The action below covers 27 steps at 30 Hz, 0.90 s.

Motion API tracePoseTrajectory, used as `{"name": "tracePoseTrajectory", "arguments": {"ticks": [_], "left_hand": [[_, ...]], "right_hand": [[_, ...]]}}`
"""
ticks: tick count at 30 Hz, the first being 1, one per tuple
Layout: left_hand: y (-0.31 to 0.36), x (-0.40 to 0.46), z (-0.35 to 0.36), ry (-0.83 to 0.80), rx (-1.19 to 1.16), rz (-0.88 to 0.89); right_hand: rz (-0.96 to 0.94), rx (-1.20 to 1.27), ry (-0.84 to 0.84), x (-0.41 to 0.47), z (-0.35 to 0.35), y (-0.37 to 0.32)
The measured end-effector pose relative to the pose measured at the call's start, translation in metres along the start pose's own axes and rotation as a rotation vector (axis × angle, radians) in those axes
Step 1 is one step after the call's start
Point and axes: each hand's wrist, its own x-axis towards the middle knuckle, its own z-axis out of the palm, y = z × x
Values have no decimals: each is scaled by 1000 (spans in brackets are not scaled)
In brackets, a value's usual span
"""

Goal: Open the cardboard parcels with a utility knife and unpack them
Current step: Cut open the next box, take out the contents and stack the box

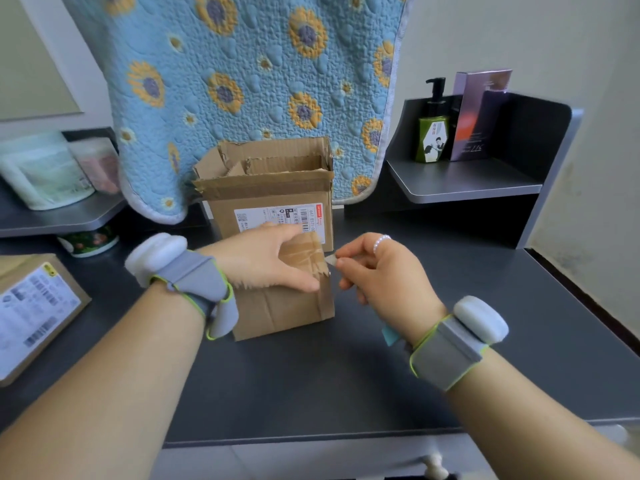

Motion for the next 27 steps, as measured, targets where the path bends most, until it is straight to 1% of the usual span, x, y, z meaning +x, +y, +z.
{"name": "tracePoseTrajectory", "arguments": {"ticks": [2,3,6,8,11,12,14,16,18,21,24,27], "left_hand": [[-5,-6,-10,-44,-51,28],[-7,-8,-13,-48,-55,29],[-12,-7,-12,-3,-101,-4],[-11,-3,-5,74,-153,-39],[-6,2,2,167,-133,-113],[-6,3,3,169,-116,-127],[-9,6,3,133,-141,-130],[-15,6,4,89,-299,-106],[-16,8,11,102,-434,-87],[-14,13,28,186,-570,-98],[-6,18,41,232,-850,-113],[4,24,50,328,-922,-126]], "right_hand": [[-25,-148,17,4,-2,-2],[-34,-177,32,6,-1,-2],[-81,-167,86,7,-1,-8],[-103,-156,39,7,-1,-14],[-111,-229,-105,10,-1,-19],[-121,-285,-122,12,-1,-19],[-139,-369,-96,18,-2,-20],[-150,-437,-59,22,-4,-21],[-159,-531,-41,28,-5,-23],[-168,-697,-17,38,-5,-28],[-179,-841,17,47,-5,-39],[-172,-878,13,53,-2,-51]]}}
